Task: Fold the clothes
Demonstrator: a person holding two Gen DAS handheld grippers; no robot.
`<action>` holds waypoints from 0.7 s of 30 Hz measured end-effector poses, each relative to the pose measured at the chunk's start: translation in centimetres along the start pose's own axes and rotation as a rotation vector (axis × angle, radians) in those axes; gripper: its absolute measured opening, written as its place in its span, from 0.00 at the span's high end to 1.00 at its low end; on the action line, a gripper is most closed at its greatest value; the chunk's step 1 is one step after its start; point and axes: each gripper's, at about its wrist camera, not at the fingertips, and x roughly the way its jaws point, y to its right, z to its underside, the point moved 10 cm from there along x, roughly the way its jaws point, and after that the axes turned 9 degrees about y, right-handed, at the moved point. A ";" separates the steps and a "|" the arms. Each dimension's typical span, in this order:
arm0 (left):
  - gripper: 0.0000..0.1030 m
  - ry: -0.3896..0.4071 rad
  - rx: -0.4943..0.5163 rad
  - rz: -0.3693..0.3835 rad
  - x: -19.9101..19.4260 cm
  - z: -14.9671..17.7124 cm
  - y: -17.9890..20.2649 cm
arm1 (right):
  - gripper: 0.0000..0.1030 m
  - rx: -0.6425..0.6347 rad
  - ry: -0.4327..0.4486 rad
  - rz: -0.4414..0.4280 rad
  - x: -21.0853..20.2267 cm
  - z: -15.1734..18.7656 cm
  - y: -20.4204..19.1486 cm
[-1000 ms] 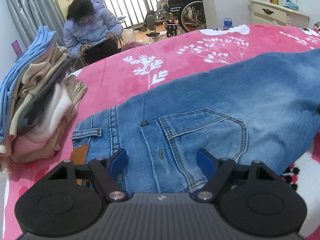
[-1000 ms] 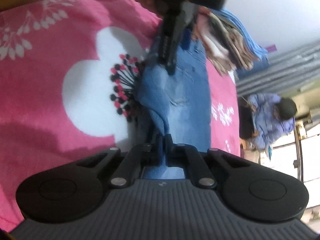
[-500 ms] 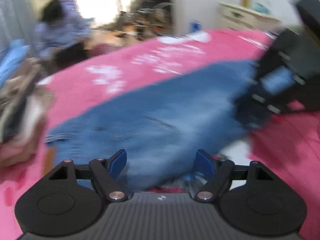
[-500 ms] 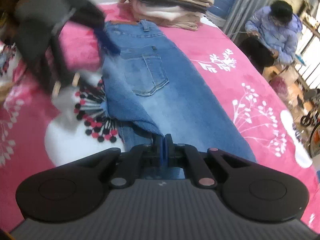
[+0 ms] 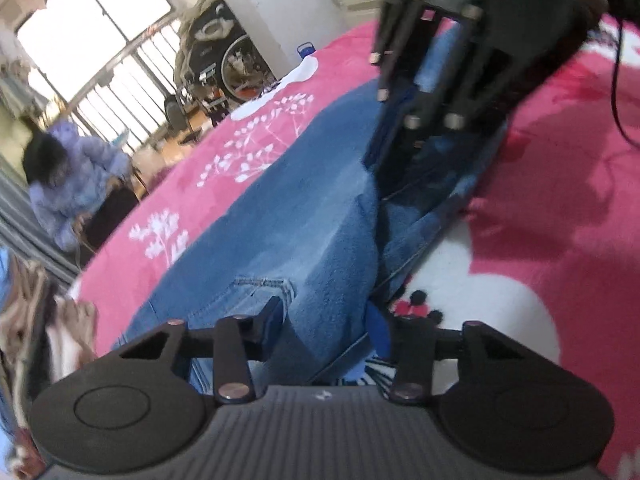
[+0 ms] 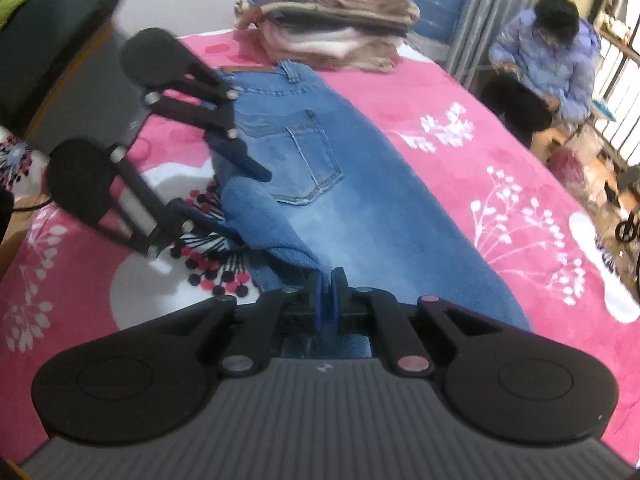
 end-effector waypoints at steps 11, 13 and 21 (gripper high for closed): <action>0.54 -0.041 -0.180 0.112 0.3 0.1 -2.9 | 0.83 -0.040 0.025 -0.149 0.0 -0.2 -4.8; 0.54 -0.039 -0.170 0.117 0.2 0.0 -2.9 | 0.83 -0.041 -0.006 -0.111 1.8 0.5 -4.0; 0.52 -0.026 -0.202 0.125 0.0 0.1 -3.6 | 0.81 -0.011 0.047 -0.034 4.2 -0.6 -2.2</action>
